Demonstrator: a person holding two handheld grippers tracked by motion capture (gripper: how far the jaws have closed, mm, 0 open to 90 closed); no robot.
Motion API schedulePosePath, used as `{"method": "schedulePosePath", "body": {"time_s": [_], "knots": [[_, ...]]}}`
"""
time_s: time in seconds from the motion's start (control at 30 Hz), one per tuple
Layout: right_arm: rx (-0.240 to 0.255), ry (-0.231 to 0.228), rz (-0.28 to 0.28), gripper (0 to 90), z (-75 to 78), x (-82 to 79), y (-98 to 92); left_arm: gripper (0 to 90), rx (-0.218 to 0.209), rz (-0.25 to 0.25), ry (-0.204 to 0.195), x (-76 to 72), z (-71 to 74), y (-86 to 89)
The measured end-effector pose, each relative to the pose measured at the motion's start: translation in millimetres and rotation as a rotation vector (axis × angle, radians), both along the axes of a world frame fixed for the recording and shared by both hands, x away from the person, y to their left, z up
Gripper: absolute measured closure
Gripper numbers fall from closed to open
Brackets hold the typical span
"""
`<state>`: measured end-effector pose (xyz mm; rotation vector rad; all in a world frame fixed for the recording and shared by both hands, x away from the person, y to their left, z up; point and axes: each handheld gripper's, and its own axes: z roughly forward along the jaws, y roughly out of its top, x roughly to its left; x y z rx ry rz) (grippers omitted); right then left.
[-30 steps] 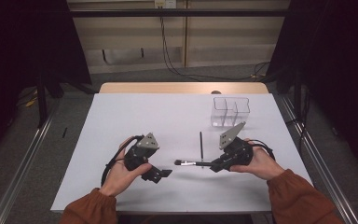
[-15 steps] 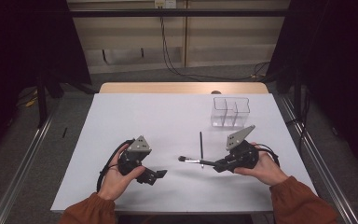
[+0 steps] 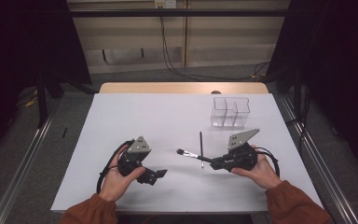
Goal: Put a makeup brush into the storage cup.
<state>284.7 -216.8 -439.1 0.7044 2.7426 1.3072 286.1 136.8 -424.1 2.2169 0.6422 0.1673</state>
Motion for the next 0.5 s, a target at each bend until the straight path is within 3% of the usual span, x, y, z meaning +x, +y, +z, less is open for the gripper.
{"method": "schedulePosePath", "body": {"time_s": [0.5], "knots": [[0.131, -0.091, -0.072, 80.2, 8.8, -11.2, 1.3, 3.9, -0.041, 0.011, -0.042, -1.8, 2.4, -3.5]]}}
